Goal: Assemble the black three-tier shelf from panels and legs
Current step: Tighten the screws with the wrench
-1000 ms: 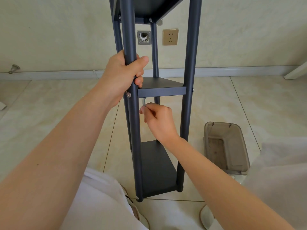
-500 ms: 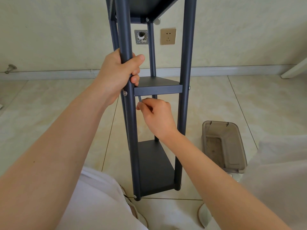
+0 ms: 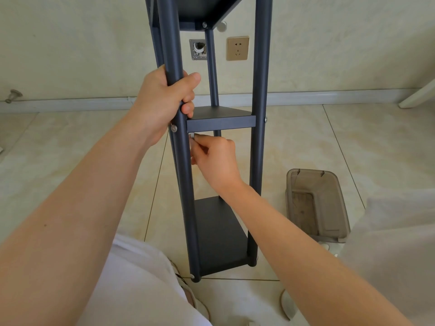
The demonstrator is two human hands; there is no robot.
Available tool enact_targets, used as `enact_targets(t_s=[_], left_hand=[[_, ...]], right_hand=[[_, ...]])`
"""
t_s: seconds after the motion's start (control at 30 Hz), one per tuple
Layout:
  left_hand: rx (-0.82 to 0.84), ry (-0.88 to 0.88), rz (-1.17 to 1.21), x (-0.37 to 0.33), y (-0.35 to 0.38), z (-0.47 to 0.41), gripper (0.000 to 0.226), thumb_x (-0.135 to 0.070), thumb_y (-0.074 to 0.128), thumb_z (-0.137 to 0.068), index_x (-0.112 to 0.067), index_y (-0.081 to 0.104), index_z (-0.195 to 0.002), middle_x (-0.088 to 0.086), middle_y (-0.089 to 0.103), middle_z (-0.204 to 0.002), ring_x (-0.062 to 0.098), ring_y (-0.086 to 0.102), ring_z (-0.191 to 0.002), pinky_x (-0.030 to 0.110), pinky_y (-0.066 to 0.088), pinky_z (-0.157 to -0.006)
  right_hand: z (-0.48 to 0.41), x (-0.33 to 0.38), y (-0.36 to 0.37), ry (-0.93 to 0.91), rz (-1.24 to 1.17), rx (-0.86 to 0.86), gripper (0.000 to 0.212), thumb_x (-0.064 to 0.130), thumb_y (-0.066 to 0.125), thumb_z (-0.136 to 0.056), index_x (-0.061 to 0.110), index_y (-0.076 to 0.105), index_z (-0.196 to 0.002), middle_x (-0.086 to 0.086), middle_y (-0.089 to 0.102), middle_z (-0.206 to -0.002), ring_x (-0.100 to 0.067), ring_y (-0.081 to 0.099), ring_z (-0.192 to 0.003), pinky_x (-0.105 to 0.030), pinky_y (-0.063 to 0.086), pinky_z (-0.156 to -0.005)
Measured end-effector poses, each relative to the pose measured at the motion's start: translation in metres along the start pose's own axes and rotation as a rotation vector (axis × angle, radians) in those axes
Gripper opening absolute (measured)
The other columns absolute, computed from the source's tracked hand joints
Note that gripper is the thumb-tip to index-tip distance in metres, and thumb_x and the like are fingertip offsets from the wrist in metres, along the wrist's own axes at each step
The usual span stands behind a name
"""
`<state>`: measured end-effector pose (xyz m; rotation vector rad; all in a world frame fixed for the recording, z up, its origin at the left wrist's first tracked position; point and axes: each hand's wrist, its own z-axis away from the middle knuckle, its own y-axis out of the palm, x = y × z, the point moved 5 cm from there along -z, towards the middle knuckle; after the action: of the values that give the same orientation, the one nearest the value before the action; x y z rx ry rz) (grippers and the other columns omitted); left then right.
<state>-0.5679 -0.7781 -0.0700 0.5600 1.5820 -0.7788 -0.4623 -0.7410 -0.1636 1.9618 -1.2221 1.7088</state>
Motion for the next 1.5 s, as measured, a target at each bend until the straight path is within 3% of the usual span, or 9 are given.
enact_targets(t_s=[0.13,0.2,0.53,0.63,0.83,1.0,1.27,1.37,1.5], left_hand=[[-0.007,-0.007,0.015,0.001,-0.002,0.000,0.019,-0.021,0.064,-0.099,-0.018,0.048,-0.089,-0.009,0.046,-0.058,0.009,0.044,-0.051,0.025,0.049,-0.059],[-0.006,-0.017,0.024,0.002,-0.004,-0.001,0.019,-0.021,0.064,-0.099,-0.018,0.048,-0.089,-0.010,0.046,-0.057,0.009,0.045,-0.051,0.025,0.049,-0.058],[-0.002,-0.029,0.029,0.005,-0.009,-0.002,0.018,-0.021,0.064,-0.099,-0.016,0.048,-0.093,-0.009,0.047,-0.059,0.009,0.045,-0.052,0.025,0.049,-0.059],[-0.001,-0.030,0.033,0.005,-0.009,-0.002,0.018,-0.021,0.064,-0.099,-0.017,0.048,-0.092,-0.009,0.047,-0.059,0.009,0.045,-0.052,0.026,0.049,-0.059],[0.016,-0.019,0.033,0.006,-0.009,-0.002,0.018,-0.021,0.064,-0.099,-0.018,0.049,-0.090,-0.010,0.047,-0.058,0.009,0.046,-0.052,0.027,0.050,-0.060],[0.007,-0.013,0.028,0.004,-0.006,-0.003,0.018,-0.021,0.064,-0.099,-0.017,0.049,-0.090,-0.010,0.048,-0.058,0.009,0.046,-0.051,0.026,0.050,-0.059],[0.016,-0.013,0.029,0.003,-0.002,-0.002,0.018,-0.019,0.065,-0.098,-0.017,0.050,-0.088,-0.010,0.049,-0.057,0.009,0.048,-0.052,0.025,0.051,-0.059],[0.022,-0.008,0.014,0.003,-0.003,-0.001,0.018,-0.019,0.065,-0.098,-0.017,0.050,-0.088,-0.010,0.049,-0.057,0.009,0.048,-0.052,0.026,0.052,-0.059],[0.018,-0.014,0.022,0.004,-0.004,-0.001,0.018,-0.018,0.065,-0.098,-0.016,0.050,-0.089,-0.009,0.049,-0.057,0.011,0.047,-0.052,0.027,0.051,-0.059]], right_hand=[[-0.002,0.000,0.005,-0.136,0.026,-0.100,0.027,0.005,0.060,-0.096,-0.004,0.068,-0.071,-0.014,0.064,-0.062,-0.028,0.066,-0.059,-0.039,0.055,-0.062],[-0.004,0.000,0.008,-0.205,0.052,-0.144,0.021,0.002,0.062,-0.094,-0.003,0.070,-0.075,-0.014,0.065,-0.063,-0.027,0.064,-0.057,-0.040,0.055,-0.061],[-0.015,-0.005,0.019,-0.297,0.112,-0.232,0.012,-0.007,0.066,-0.087,-0.005,0.070,-0.076,-0.014,0.064,-0.063,-0.021,0.059,-0.056,-0.014,0.041,-0.063],[-0.014,-0.004,0.020,-0.306,0.114,-0.219,0.010,-0.005,0.066,-0.089,-0.004,0.071,-0.080,-0.014,0.065,-0.065,-0.018,0.058,-0.057,-0.013,0.040,-0.064],[0.022,-0.021,0.014,-0.124,0.137,-0.022,0.028,0.011,0.057,-0.099,0.007,0.063,-0.072,0.011,0.045,-0.059,-0.002,0.043,-0.050,-0.015,0.037,-0.055],[0.046,-0.019,-0.024,-0.050,0.159,0.005,0.022,0.015,0.056,-0.099,0.004,0.072,-0.090,0.003,0.061,-0.066,-0.008,0.053,-0.055,-0.015,0.044,-0.057],[0.006,0.041,-0.101,0.084,0.077,-0.109,0.028,0.017,0.058,-0.096,0.008,0.063,-0.070,0.010,0.042,-0.052,-0.006,0.041,-0.051,-0.016,0.037,-0.054],[-0.021,0.048,-0.123,0.184,0.159,0.020,0.025,0.015,0.063,-0.090,-0.005,0.070,-0.077,0.003,0.043,-0.051,-0.004,0.040,-0.046,-0.006,0.035,-0.049],[-0.044,0.047,-0.146,0.246,0.279,0.087,0.017,0.019,0.069,-0.086,0.004,0.076,-0.079,0.012,0.048,-0.048,0.000,0.042,-0.043,-0.007,0.031,-0.042]])
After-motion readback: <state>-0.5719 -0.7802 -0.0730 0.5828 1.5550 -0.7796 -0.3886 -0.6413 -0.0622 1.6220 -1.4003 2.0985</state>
